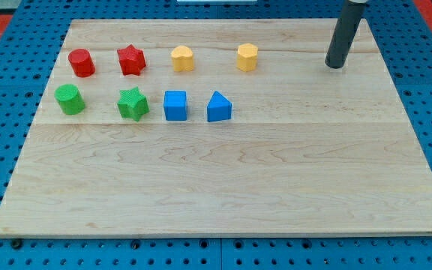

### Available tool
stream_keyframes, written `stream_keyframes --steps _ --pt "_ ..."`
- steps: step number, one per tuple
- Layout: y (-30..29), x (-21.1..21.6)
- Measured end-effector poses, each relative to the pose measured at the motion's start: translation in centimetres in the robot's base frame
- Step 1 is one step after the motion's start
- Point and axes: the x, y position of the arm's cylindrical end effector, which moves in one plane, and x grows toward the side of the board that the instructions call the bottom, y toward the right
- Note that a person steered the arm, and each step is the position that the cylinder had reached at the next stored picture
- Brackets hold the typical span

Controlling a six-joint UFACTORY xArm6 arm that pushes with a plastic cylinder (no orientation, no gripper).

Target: Push the blue triangle into the red star

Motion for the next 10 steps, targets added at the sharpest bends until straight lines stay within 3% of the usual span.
stream_keyframes --steps 3,4,5,6,8,10 --pt "-0.1 1.9" --pt "-2.9 3.0" --pt "-9.9 4.2" --pt "-11.1 5.2" --pt "-9.4 12.7" --pt "-14.5 12.7"
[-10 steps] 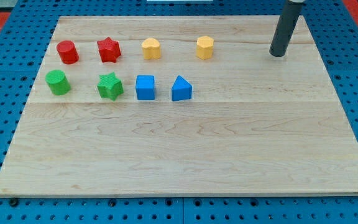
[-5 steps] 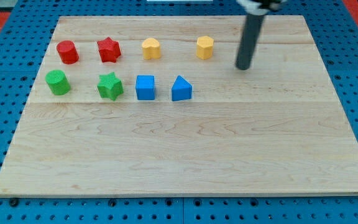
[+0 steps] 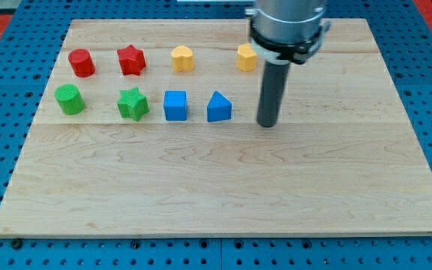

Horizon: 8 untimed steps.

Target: Push the blue triangle into the red star

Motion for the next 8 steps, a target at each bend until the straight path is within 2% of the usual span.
stream_keyframes --steps 1,3,5,8 --pt "-4.8 -0.2" --pt "-8.0 -6.6" --pt "-5.3 -10.2" --pt "-17.1 -11.1"
